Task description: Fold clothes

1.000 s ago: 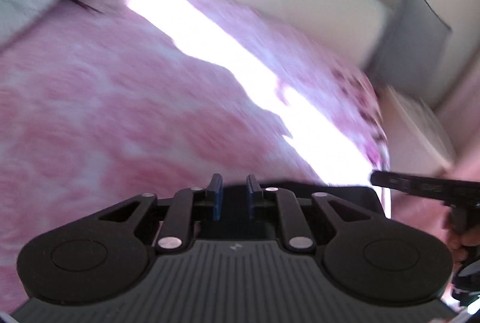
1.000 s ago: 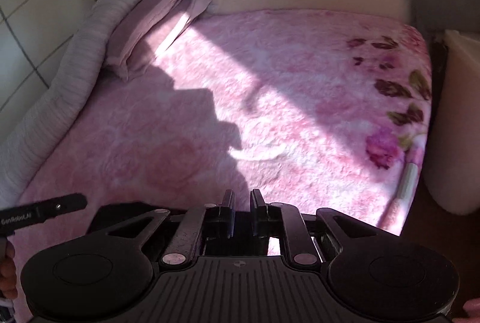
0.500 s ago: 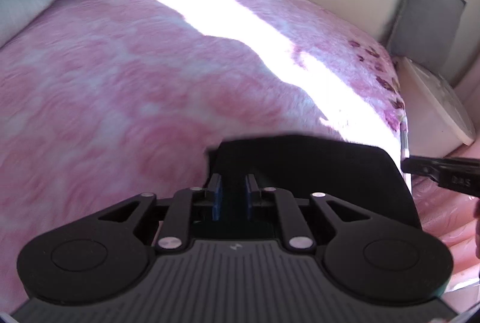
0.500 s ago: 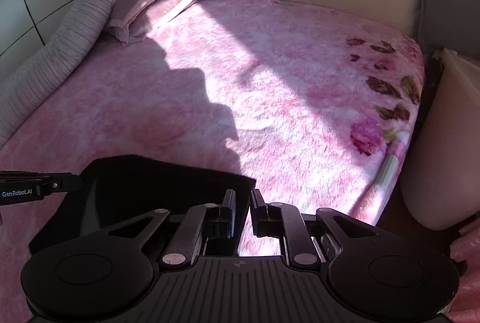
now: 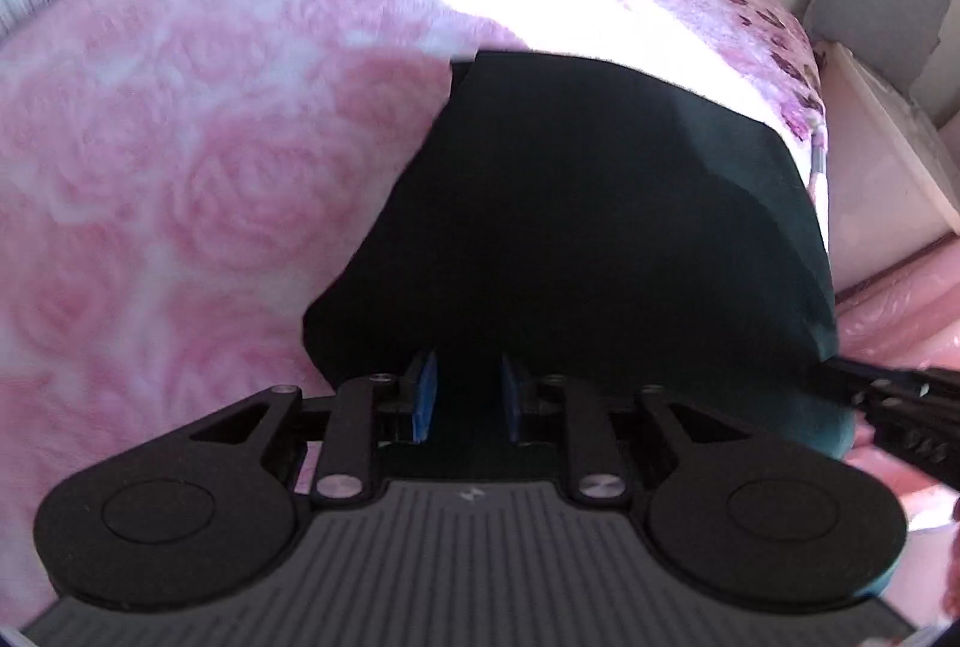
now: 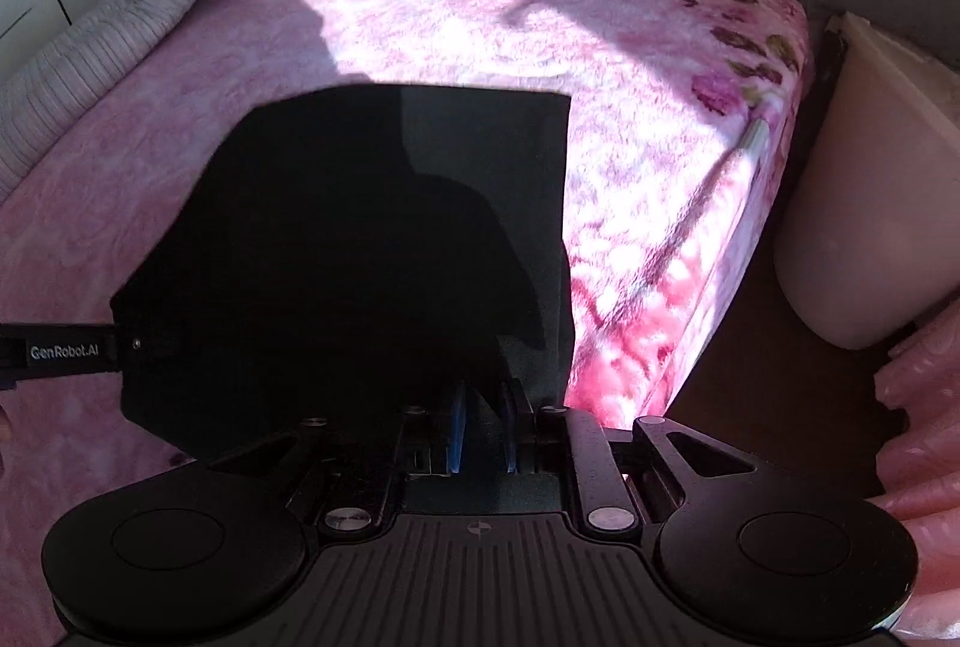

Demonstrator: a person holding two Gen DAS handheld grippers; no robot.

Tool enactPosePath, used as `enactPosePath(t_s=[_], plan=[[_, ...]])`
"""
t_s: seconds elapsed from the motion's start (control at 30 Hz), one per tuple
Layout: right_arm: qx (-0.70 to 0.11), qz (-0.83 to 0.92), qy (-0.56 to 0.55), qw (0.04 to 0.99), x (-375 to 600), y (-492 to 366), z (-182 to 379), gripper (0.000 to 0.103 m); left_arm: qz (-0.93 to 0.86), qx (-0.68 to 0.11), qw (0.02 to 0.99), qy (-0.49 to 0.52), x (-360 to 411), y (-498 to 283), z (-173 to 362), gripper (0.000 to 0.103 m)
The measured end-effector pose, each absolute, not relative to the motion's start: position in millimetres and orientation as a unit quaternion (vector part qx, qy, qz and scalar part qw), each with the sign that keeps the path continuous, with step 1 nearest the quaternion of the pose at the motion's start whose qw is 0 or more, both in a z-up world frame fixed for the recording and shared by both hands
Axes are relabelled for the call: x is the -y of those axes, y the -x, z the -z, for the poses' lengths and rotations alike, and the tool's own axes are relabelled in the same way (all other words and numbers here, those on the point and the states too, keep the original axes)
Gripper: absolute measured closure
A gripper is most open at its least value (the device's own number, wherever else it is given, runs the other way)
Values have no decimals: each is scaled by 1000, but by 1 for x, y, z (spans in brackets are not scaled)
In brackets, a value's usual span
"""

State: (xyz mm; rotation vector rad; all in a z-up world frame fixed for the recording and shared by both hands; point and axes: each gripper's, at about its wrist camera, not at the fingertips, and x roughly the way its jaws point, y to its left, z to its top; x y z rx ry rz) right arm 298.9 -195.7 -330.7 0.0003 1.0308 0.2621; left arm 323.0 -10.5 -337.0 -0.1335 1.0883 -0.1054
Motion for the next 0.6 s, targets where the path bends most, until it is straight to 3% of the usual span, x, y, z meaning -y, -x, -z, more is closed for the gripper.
enactPosePath(t_s=[0.07,0.17,0.33,0.6], plan=[[-501,-122,-13,857,199,-292,311,82,45,-522,850,54,11,-313,315,77],[-528,-105,-23,843,199,-274,284,45,40,-530,846,49,11,-289,278,71],[-556,-97,-10,825,188,-231,235,43,30,-543,839,31,10,-245,223,68],[-532,-77,10,843,179,-183,165,43,45,-521,853,-7,5,-196,151,60]])
